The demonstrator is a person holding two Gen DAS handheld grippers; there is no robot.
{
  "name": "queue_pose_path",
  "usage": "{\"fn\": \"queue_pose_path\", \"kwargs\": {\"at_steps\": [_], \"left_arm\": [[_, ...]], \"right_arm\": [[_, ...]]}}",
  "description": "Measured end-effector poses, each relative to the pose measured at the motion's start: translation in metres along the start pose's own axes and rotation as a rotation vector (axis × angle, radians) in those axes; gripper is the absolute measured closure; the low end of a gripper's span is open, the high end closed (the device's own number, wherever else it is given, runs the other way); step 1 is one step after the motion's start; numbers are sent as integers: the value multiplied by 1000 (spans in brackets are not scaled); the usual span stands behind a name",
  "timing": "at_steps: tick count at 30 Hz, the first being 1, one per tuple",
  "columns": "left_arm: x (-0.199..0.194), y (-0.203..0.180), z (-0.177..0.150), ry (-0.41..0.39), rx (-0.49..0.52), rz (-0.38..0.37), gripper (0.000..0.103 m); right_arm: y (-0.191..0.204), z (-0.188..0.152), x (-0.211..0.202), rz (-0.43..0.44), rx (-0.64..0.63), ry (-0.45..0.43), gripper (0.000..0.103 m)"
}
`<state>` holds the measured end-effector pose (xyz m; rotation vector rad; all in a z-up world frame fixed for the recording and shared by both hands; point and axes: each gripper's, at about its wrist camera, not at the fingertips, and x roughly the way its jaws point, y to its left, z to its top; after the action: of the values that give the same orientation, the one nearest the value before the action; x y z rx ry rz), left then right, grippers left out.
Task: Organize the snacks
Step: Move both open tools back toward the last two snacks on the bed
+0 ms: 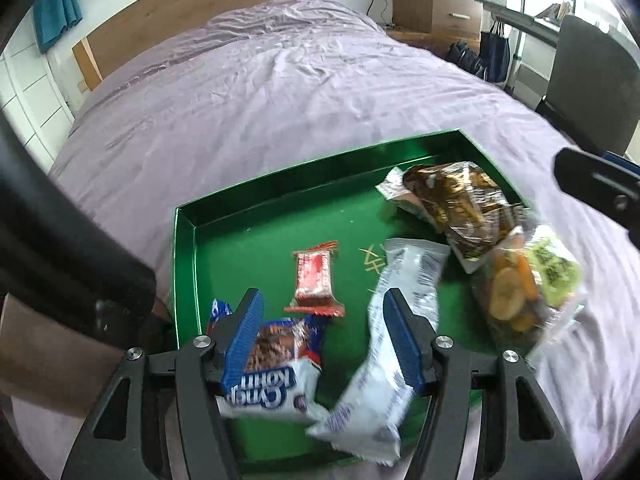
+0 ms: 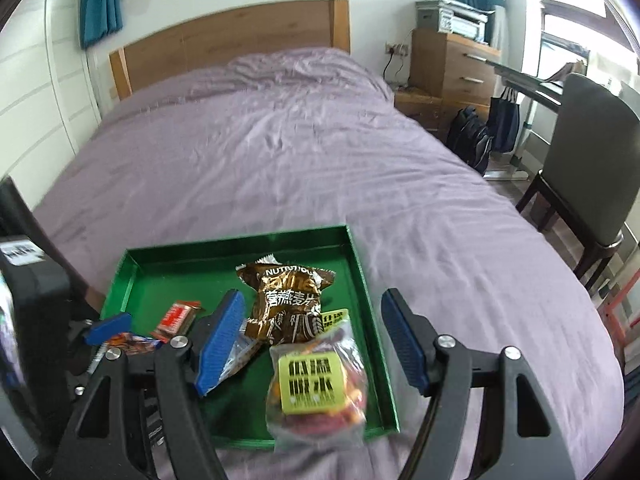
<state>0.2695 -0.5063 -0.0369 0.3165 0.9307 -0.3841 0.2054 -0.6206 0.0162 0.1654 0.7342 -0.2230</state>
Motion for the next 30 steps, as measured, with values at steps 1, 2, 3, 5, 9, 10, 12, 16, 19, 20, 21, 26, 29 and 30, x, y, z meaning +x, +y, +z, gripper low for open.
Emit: {"fn": "queue_pose_path", "kwargs": {"at_steps": [1, 2, 3, 5, 9, 10, 12, 16, 19, 20, 21, 26, 29, 30], "left_arm": [[-6, 0, -2, -5, -11, -12, 47], [-11, -1, -4, -9, -19, -26, 47], [-17, -2, -7, -13, -24, -37, 47], [-34, -3, -13, -27, -18, -54, 47], [-71, 3, -28, -68, 3, -49, 47], [-81, 7, -32, -81, 6, -43, 47], [-100, 22, -37, -99, 5, -33, 47], [-143, 66, -47, -153, -37, -4, 47], [-169, 103, -68, -177, -69, 53, 46], [-176, 115, -77, -181, -80, 62, 46], [-181, 126, -86, -185, -89, 72, 46], [-210, 183, -150, -179, -143, 115, 46], [-224, 208, -186, -171, -164, 153, 46], [-229, 215, -195, -169, -175, 161, 46]], "right_arm": [[-2, -1, -10, 2, 11, -13, 46], [-4, -2, -17, 7, 19, -19, 45], [-5, -4, -27, 14, 31, -28, 44], [-6, -8, -41, 21, 39, -43, 44], [-2, -18, -72, 31, 26, -60, 44], [-1, -21, -79, 25, 21, -65, 44], [0, -23, -97, 23, 21, -83, 44], [5, -24, -137, 4, 20, -130, 44], [12, -30, -167, -4, 29, -169, 44], [15, -34, -176, -6, 31, -178, 44], [20, -40, -186, -6, 28, -189, 43], [51, -68, -217, -5, -15, -198, 43], [77, -85, -229, 5, -69, -188, 43], [85, -89, -233, 18, -77, -182, 43]]}}
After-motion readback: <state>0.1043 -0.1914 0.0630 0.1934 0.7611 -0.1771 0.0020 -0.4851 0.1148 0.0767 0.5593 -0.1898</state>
